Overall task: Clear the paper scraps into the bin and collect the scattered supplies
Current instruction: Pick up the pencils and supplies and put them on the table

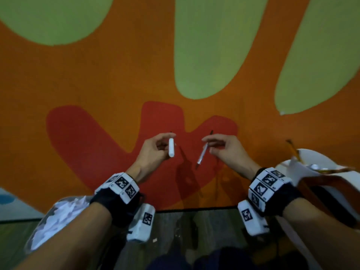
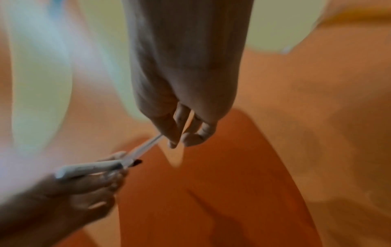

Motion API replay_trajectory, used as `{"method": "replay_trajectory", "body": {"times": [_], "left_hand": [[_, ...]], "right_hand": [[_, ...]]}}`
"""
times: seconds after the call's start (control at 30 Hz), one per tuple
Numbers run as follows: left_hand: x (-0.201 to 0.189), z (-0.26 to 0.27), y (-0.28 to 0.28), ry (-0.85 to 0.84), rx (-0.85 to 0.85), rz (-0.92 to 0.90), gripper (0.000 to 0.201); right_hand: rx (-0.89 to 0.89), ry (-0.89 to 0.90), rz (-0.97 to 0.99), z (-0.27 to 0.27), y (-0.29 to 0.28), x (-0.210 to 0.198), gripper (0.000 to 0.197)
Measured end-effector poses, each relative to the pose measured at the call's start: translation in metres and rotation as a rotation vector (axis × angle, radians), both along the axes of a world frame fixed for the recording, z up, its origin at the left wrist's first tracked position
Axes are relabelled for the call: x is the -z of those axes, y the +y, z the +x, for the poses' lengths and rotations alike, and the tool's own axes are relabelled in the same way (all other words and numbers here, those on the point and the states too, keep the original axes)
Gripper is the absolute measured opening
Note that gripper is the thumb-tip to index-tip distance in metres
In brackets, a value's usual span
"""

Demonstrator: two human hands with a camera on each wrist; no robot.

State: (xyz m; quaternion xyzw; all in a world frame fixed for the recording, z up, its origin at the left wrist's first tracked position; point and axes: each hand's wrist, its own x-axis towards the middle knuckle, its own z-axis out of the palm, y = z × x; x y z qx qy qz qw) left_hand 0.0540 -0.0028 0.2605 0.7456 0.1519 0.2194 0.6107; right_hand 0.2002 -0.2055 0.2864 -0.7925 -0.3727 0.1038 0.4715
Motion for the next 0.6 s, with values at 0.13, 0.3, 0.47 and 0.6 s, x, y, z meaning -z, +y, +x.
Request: {"method": "replay_trajectory", "body": {"times": [0.13, 0.3, 0.47, 0.6], "left_hand": [[-0.054, 0.041, -0.051, -0.112, 0.085, 0.125, 0.023], [-0.098, 0.093, -0.13, -0.141, 0.276, 0.273, 0.018], [-0.1, 0.15, -0.192, -0.085, 0.351, 0.368, 0.015], [-0.094, 0.183, -0.233, -0.058, 0.39, 0.347, 0.005]], "right_hand": [[0.16, -0.091, 0.177, 0.002, -0.052, -0.035, 0.018], [0.359, -0.185, 0.193, 0.017, -0.127, -0.072, 0.016], [0.497, -0.226, 0.004, 0.042, -0.208, -0.097, 0.02], [0.531, -0.13, -0.156, 0.069, -0.245, -0.092, 0.023]]}}
